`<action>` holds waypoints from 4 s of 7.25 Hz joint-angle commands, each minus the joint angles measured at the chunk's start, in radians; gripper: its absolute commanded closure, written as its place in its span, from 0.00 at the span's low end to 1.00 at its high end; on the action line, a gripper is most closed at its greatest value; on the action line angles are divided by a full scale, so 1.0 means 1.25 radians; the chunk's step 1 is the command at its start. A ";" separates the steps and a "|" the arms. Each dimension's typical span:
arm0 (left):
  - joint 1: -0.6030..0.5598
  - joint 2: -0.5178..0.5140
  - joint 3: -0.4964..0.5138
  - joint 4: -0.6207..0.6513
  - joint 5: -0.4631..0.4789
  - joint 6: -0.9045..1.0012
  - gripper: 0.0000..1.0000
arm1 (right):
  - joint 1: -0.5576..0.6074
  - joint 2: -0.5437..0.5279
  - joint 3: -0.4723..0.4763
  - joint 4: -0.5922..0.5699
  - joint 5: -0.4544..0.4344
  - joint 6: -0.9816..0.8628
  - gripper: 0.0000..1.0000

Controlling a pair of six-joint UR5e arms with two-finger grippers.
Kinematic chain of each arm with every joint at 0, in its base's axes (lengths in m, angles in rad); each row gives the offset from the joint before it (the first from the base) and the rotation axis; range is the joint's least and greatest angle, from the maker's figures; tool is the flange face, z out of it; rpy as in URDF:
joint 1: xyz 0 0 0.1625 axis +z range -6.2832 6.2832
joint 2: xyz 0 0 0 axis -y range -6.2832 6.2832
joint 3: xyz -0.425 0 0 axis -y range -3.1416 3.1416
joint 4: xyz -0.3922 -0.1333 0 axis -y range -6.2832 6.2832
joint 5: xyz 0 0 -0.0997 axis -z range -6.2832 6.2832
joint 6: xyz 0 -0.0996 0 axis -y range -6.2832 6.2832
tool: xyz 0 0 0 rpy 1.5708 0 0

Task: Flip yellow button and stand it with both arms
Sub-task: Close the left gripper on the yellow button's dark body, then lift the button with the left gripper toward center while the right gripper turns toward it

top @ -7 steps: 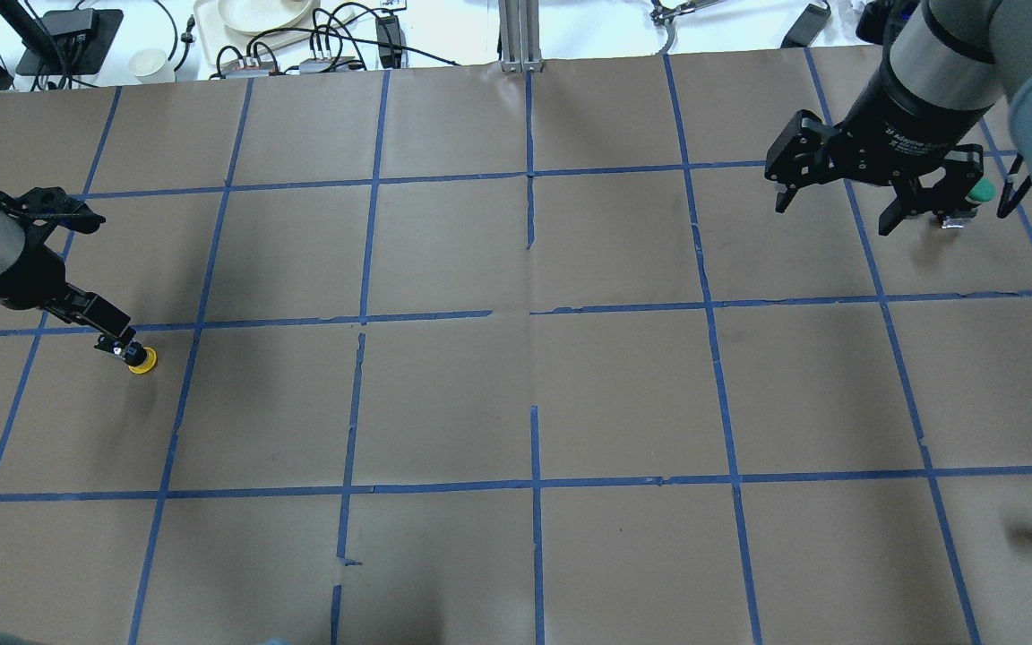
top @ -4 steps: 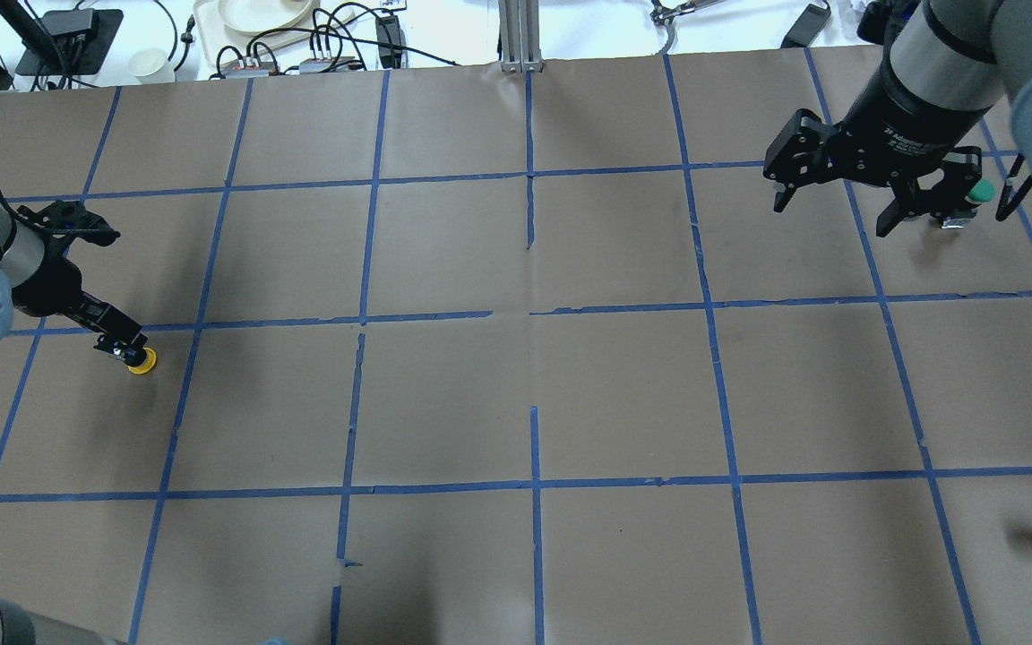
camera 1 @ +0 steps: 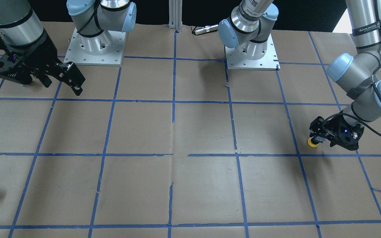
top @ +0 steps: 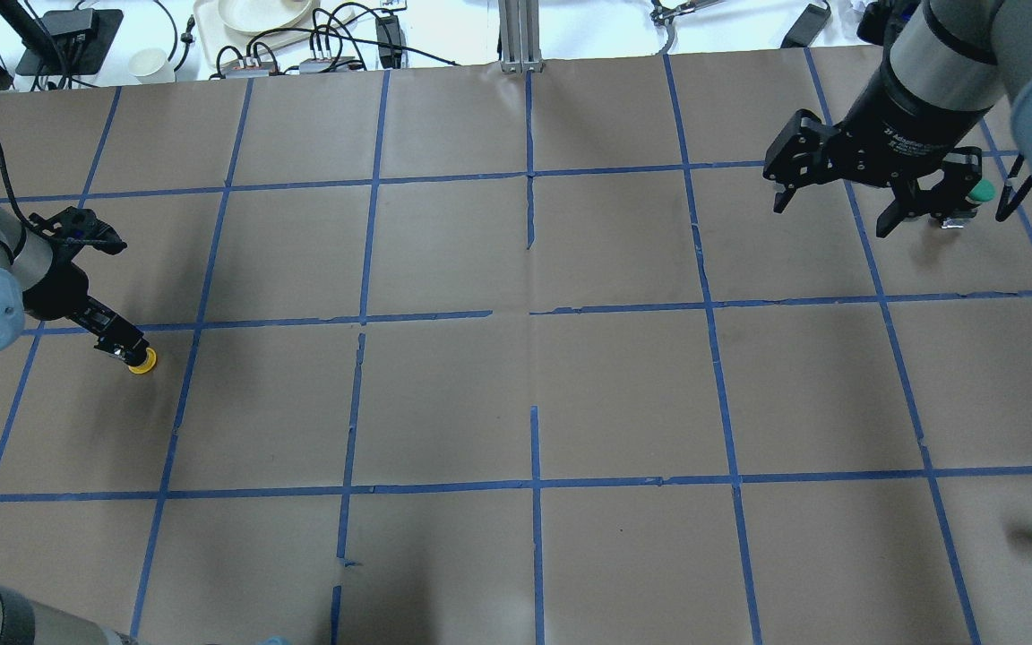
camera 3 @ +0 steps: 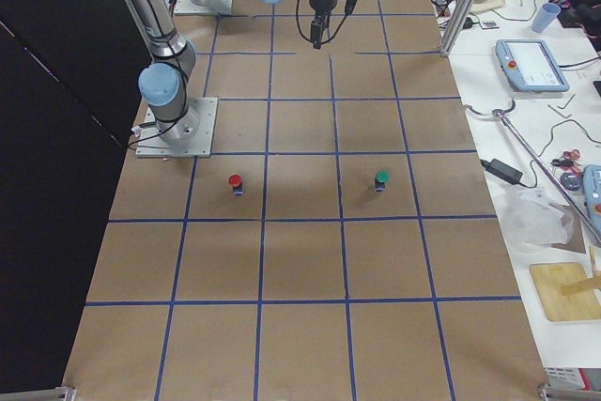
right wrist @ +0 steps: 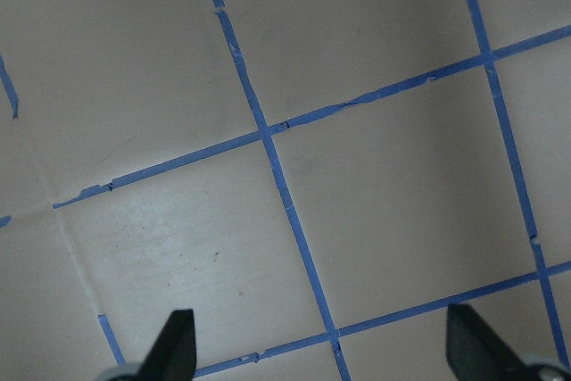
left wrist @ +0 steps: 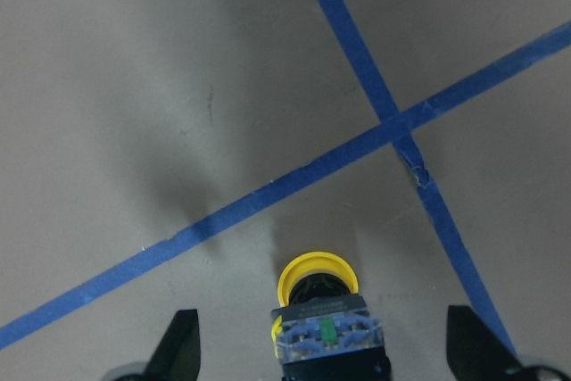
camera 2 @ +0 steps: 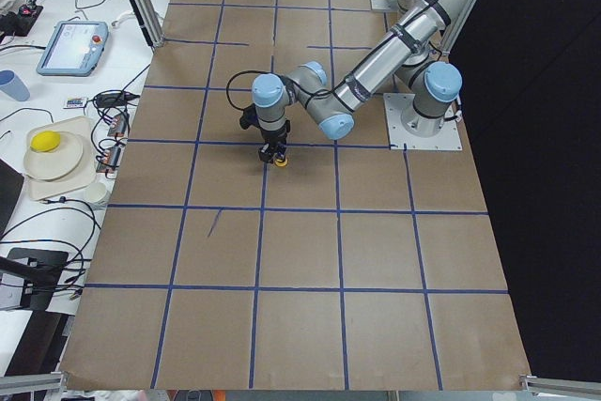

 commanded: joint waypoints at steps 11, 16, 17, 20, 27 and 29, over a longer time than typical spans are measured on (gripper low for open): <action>-0.002 0.062 0.012 -0.055 0.000 -0.069 0.85 | -0.003 0.003 0.002 0.009 0.033 0.000 0.00; -0.117 0.249 0.013 -0.329 -0.281 -0.318 0.85 | -0.004 0.043 0.000 0.016 0.033 0.003 0.00; -0.187 0.266 0.013 -0.331 -0.351 -0.441 0.85 | -0.006 0.043 -0.002 0.016 0.100 0.095 0.00; -0.331 0.304 0.023 -0.336 -0.669 -0.750 0.85 | -0.008 0.035 -0.013 0.015 0.410 0.450 0.00; -0.415 0.365 0.023 -0.325 -1.057 -0.924 0.85 | 0.002 -0.062 -0.001 0.009 0.700 0.802 0.00; -0.415 0.357 0.024 -0.322 -1.063 -0.924 0.86 | 0.003 -0.067 0.002 0.022 0.708 0.810 0.00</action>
